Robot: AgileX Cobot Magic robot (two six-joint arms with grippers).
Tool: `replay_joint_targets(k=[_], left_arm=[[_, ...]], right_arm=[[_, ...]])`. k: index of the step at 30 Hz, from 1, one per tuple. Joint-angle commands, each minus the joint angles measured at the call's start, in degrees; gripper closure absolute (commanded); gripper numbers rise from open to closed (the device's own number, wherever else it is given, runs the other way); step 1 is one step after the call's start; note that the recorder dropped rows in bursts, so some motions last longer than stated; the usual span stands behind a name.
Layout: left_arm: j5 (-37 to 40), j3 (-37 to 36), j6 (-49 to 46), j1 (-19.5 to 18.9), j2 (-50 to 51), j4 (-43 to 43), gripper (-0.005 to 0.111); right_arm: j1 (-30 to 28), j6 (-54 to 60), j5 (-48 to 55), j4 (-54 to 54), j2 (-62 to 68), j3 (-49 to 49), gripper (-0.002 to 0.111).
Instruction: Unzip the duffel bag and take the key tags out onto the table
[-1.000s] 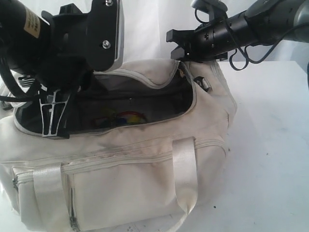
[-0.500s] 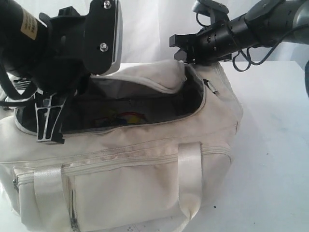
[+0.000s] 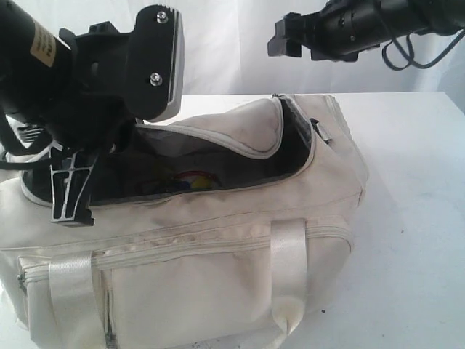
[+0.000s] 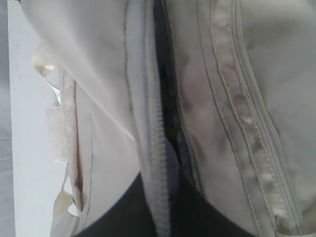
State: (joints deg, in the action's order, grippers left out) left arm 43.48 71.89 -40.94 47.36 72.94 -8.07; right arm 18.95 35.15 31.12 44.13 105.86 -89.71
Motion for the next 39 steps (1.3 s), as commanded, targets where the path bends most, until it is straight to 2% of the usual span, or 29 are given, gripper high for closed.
replay_joint_targets(k=[1,4,8,13,16,18,19,26,28,33,35,36,37,38,39], left_arm=[[1.47,0.11,0.23,0.75,0.35,3.10,0.107],[0.71,0.11,0.23,0.75,0.63,3.00,0.107],[-1.25,0.11,0.23,0.75,0.62,1.37,0.107],[-7.91,0.11,0.76,0.75,0.62,-9.97,0.107],[-15.22,0.11,2.15,-0.33,1.28,-16.31,0.107],[-20.96,0.11,2.44,-2.32,2.16,-17.00,0.107],[-26.97,0.11,2.57,-4.95,3.52,-17.00,0.107],[-38.92,0.11,2.84,-14.26,10.38,-17.00,0.107],[-44.80,0.11,2.50,-17.12,12.91,-17.00,0.107],[-65.71,0.72,-0.68,-24.59,20.63,-16.90,0.107],[-65.37,2.46,-0.81,-26.94,24.25,-16.33,0.099],[-64.04,3.47,-0.89,-27.79,25.73,-15.97,0.089],[-63.12,4.31,-0.89,-28.41,26.97,-15.97,0.078],[-62.74,5.16,-0.89,-28.92,28.40,-15.79,0.059],[-62.87,5.68,-0.89,-28.92,29.20,-14.64,0.047]], right_arm=[[-0.80,-1.14,2.41,-5.37,-5.14,-0.36,0.033],[-0.89,-4.39,6.65,-9.32,-8.60,-0.36,0.034],[-0.89,-6.00,14.09,-11.78,-12.88,-0.36,0.044],[-0.89,-6.00,23.94,-12.18,-16.70,-0.16,0.059],[-0.89,-6.00,29.84,-12.18,-18.46,0.88,0.066],[-0.89,-5.48,32.05,-12.29,-19.45,1.77,0.069],[-0.89,-5.48,32.43,-12.29,-20.23,2.81,0.070],[-0.89,-5.48,31.13,-12.43,-20.87,5.43,0.070],[-0.89,-5.48,31.13,-11.95,-20.87,6.65,0.070],[-0.66,-3.54,31.38,-9.17,-20.87,9.06,0.070],[-0.66,-1.65,31.23,-7.16,-20.87,9.56,0.070],[-0.66,-0.44,30.70,-5.43,-20.77,10.00,0.070],[-0.66,0.67,30.59,-4.13,-20.63,10.37,0.070],[-0.66,1.08,30.59,-2.77,-20.41,10.72,0.070],[-0.66,1.20,30.34,-2.17,-20.41,11.11,0.070]])
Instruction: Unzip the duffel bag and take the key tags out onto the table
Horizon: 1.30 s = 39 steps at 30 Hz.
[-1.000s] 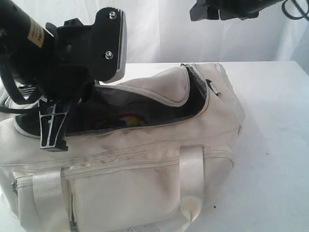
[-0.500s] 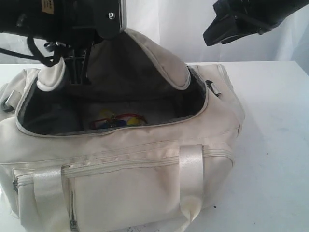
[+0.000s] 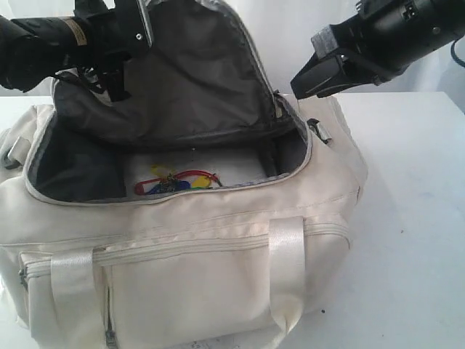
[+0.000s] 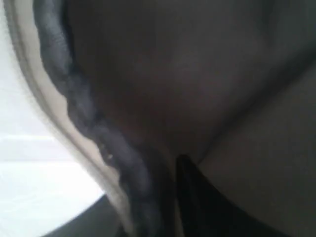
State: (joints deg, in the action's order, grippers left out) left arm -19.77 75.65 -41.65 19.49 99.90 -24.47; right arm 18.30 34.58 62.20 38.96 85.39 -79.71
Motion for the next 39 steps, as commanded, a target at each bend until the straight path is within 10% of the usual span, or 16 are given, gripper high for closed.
replay_joint_targets(k=[1,18,29,39], left_arm=[[0.08,2.37,-0.18,-1.06,2.85,3.87,0.037],[-11.26,7.12,3.53,-7.89,3.81,22.09,0.029],[2.94,7.12,8.67,-7.36,4.20,19.71,0.029],[15.83,7.12,8.50,-3.87,2.69,19.71,0.026]], right_arm=[[0.00,1.78,-0.75,2.99,0.05,1.11,0.070],[0.00,1.78,-0.98,3.22,0.11,1.11,0.070],[11.64,11.93,-5.31,15.63,7.05,1.11,0.097],[13.18,19.19,-16.71,23.53,24.08,-5.97,0.099]])
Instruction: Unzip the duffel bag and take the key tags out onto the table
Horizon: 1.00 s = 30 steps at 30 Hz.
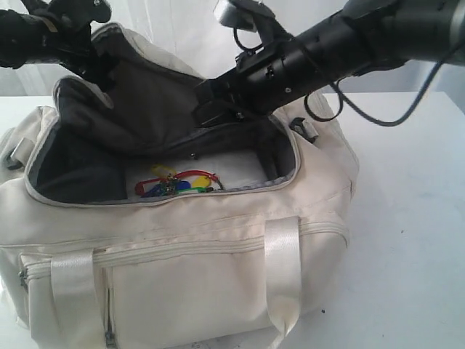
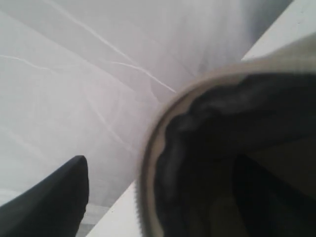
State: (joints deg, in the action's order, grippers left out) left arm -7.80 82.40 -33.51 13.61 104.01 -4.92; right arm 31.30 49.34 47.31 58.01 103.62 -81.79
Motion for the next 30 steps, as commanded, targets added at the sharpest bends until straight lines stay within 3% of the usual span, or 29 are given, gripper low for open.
replay_joint_targets(k=[1,8,16,30], left_arm=[[4.47,0.37,0.36,2.60,-1.74,0.16,0.026],[11.41,0.37,-3.40,4.84,-4.13,-0.25,0.026],[10.64,0.37,-9.00,4.84,-8.94,-0.25,0.026],[19.58,0.37,-9.00,4.84,-13.00,-0.25,0.026]], right_arm=[[0.17,4.82,-2.56,5.56,7.16,-5.00,0.099],[0.17,4.43,-15.65,6.58,14.75,-14.12,0.099],[-0.07,4.43,-26.27,6.47,16.39,-17.10,0.099],[-4.23,1.73,-29.05,2.73,16.39,-17.10,0.099]])
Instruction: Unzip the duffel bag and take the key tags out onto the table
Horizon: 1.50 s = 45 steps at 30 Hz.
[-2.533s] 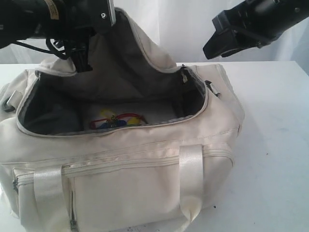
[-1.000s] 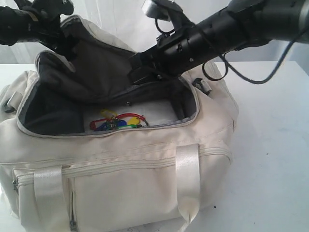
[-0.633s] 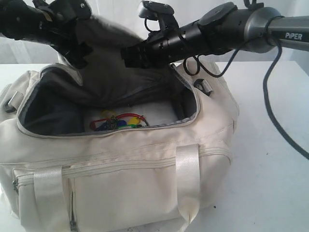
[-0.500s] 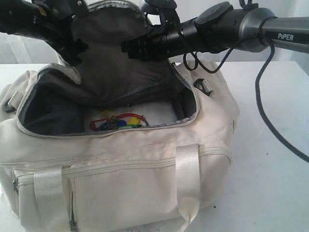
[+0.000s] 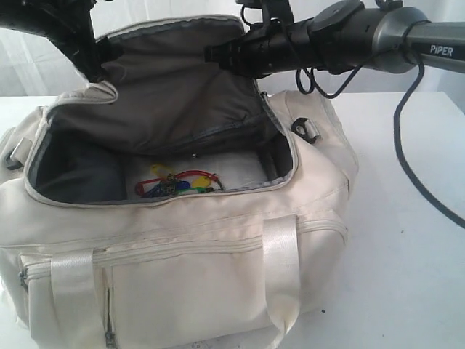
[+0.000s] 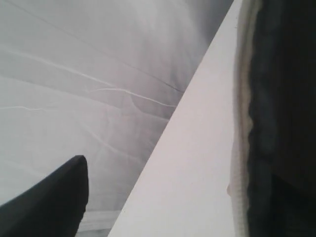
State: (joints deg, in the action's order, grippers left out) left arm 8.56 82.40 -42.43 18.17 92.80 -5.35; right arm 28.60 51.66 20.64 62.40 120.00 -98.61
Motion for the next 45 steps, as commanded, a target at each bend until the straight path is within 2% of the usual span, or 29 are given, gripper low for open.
replay_joint_targets(k=[1,8,14,18,25,30,34,43,45], left_arm=[[3.29,0.37,-0.08,0.29,-1.91,0.08,0.026],[-0.35,0.37,0.08,0.29,-2.68,-1.15,0.025],[2.75,0.37,2.49,0.29,-1.96,0.53,0.007],[4.78,0.37,2.60,0.70,-1.87,3.76,0.004],[5.01,0.37,3.68,4.11,-1.87,11.71,0.004],[9.45,0.37,4.99,4.82,-2.60,17.03,0.004],[14.89,0.37,4.99,4.82,-4.26,17.77,0.004],[20.45,0.37,3.59,4.93,-12.12,18.13,0.004],[23.84,0.37,3.59,4.93,-14.06,18.72,0.004]], right_arm=[[-1.79,-0.59,-2.51,-1.84,0.02,-0.28,0.099],[-2.25,-0.88,0.67,-1.84,0.21,-0.28,0.099],[-1.75,-0.88,10.53,-0.50,0.21,-0.28,0.099],[-0.25,-0.88,12.66,-0.41,0.21,-0.28,0.099],[3.03,2.36,8.42,-0.29,0.21,-0.28,0.099],[3.32,2.36,4.84,-0.29,0.21,-0.28,0.099],[3.32,2.36,2.75,-0.52,0.21,-0.28,0.099],[3.32,2.36,0.88,-0.52,0.21,-0.28,0.099],[3.32,2.36,0.76,-0.52,0.21,-0.28,0.099]])
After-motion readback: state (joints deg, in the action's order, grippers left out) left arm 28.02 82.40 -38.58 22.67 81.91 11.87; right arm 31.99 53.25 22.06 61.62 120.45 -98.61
